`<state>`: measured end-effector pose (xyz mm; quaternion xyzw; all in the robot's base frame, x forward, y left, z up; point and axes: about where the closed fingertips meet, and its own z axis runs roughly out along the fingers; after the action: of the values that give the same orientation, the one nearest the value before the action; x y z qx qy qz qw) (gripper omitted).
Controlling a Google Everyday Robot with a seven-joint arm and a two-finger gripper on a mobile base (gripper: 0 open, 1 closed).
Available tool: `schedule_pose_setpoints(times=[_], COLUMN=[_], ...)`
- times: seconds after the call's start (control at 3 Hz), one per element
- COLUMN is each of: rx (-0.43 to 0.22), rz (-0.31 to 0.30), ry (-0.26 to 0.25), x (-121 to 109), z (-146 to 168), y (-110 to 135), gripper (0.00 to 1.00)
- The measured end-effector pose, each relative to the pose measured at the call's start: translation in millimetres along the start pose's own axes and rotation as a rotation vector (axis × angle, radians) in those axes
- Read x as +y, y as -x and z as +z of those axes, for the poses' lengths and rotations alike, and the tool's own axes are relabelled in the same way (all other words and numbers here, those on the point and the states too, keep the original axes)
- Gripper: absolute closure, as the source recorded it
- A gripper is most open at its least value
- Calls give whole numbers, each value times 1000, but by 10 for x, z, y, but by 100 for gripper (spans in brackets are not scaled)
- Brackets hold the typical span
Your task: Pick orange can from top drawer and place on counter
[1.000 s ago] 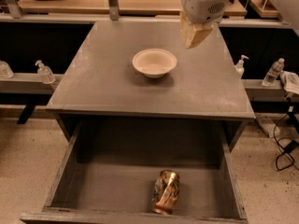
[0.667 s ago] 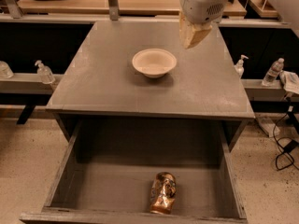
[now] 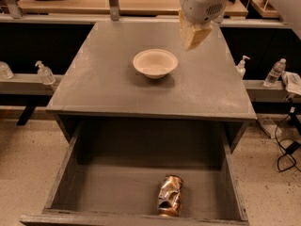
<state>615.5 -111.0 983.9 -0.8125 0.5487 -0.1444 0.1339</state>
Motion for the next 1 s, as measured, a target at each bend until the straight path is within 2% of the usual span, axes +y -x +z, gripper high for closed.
schedule_pose_setpoints(times=[0.33,0.67,1.0], rx=[-1,-1,-1], rz=[-1,-2,-2], ry=[-9,-15,-15], x=[-25,-41,-41], z=[6,10,10], y=[7,12,12], gripper=[6,0,0])
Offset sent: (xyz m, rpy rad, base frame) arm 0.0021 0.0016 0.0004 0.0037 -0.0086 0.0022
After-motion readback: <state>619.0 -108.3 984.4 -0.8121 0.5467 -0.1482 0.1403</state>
